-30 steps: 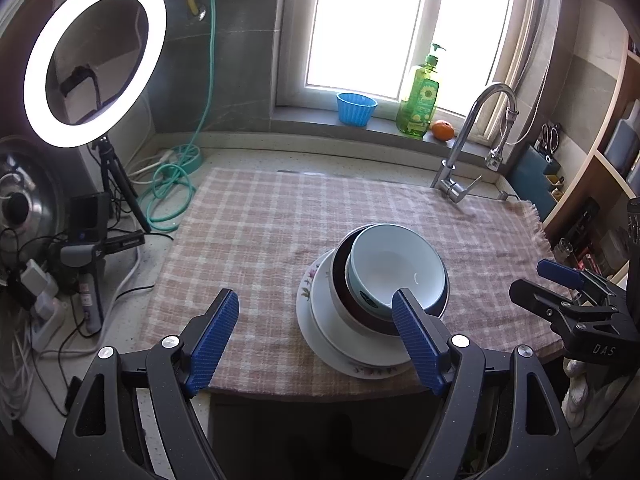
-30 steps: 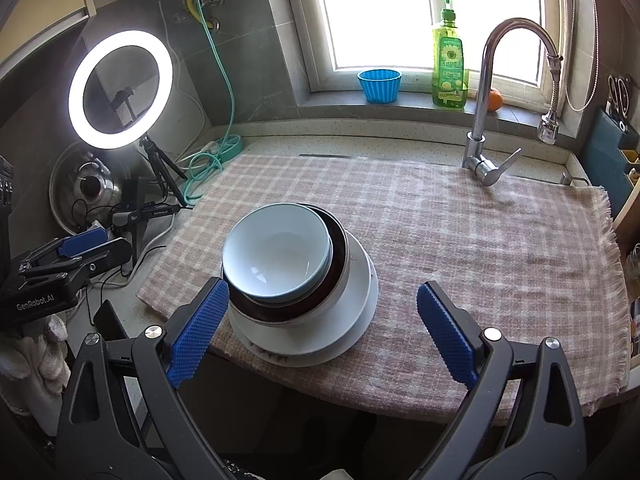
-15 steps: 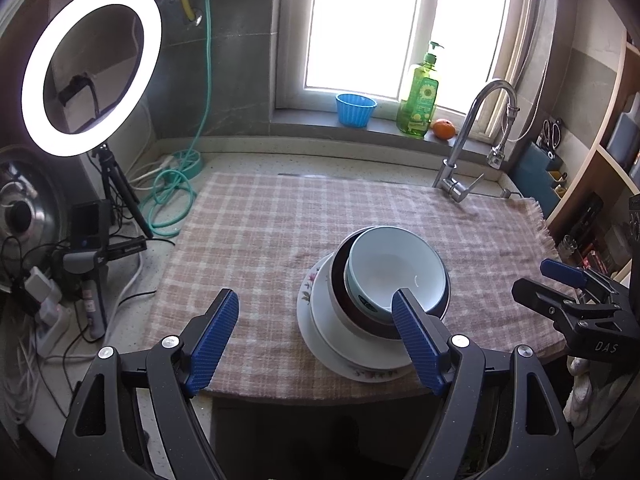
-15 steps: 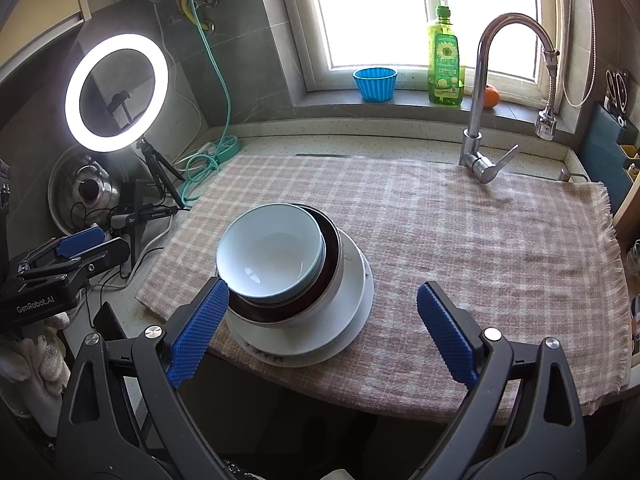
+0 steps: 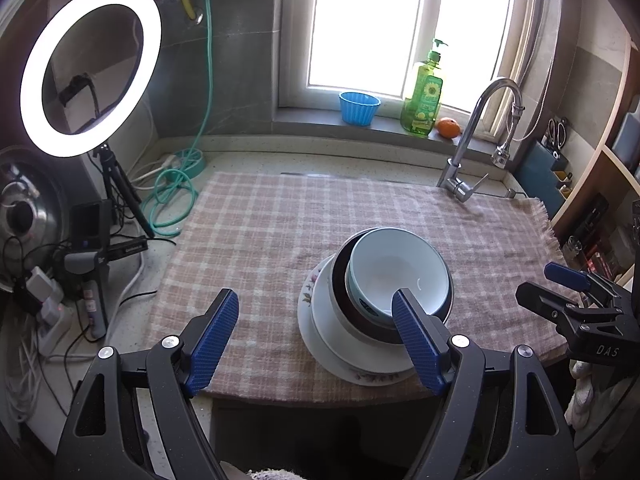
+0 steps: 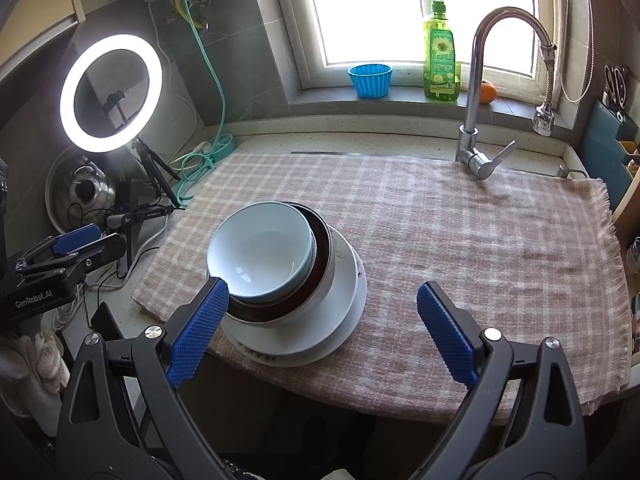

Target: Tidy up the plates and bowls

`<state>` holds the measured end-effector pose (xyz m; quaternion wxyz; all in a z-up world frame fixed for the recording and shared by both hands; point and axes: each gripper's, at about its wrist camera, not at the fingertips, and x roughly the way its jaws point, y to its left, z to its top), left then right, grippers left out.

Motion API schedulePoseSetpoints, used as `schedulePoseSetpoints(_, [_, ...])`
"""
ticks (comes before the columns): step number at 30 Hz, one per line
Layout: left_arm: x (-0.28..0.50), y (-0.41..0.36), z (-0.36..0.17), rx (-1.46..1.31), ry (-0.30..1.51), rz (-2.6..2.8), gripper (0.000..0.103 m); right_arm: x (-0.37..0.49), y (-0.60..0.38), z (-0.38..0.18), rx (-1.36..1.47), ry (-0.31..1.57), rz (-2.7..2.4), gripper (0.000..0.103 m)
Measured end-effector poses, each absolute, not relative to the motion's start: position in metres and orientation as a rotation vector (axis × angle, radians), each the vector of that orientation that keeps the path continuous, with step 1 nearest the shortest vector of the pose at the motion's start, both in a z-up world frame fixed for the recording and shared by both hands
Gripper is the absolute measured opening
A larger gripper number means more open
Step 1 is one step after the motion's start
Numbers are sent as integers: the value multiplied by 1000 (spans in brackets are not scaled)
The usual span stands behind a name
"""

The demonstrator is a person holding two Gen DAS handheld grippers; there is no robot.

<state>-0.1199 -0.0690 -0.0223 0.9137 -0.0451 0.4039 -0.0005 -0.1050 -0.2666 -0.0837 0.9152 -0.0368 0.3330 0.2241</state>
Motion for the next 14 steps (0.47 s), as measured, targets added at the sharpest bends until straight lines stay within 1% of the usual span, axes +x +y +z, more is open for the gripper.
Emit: schedulePoseSetpoints(14, [-108,-73,-23,-81,812,2,79,-88,-271,-90,-72,710,441,97])
